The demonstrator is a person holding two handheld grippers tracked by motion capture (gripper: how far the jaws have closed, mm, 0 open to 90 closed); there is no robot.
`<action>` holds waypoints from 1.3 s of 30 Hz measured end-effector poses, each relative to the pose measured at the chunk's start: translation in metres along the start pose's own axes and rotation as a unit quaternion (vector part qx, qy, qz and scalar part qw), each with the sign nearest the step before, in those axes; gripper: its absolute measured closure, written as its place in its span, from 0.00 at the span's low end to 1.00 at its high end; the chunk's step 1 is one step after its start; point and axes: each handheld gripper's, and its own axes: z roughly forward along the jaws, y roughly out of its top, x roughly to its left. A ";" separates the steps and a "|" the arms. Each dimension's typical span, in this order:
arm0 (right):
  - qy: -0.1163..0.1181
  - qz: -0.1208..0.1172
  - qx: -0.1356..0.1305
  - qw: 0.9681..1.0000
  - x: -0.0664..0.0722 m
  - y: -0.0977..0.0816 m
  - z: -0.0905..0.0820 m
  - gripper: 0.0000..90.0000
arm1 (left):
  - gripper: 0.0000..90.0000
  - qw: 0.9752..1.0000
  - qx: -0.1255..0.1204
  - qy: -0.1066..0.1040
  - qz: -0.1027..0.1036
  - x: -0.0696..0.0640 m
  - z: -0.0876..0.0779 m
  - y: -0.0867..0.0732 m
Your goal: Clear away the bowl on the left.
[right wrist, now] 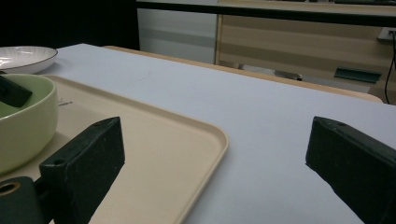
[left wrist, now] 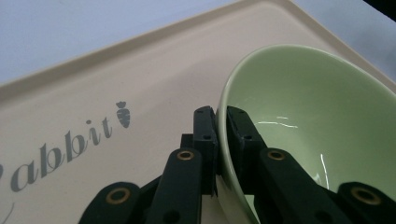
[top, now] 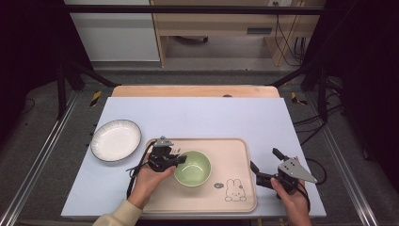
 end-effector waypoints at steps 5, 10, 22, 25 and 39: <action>0.000 0.001 0.000 1.000 0.000 0.000 0.000 0.05 | 0.92 1.000 0.000 0.002 0.011 0.000 0.000 0.000; 0.001 0.001 0.000 1.000 0.000 -0.001 0.001 0.05 | 0.91 1.000 -0.001 0.006 0.027 -0.002 0.001 0.000; 0.001 0.001 -0.004 1.000 0.000 0.001 0.000 0.05 | 0.44 0.997 -0.044 0.005 0.066 -0.007 -0.005 0.010; 0.001 0.001 -0.003 1.000 -0.001 0.000 0.000 0.05 | 0.34 0.996 -0.055 -0.009 0.070 -0.009 -0.004 0.012; -0.003 0.000 -0.007 1.000 -0.002 0.001 -0.002 0.04 | 0.04 0.991 -0.097 -0.036 0.089 -0.014 -0.014 0.016</action>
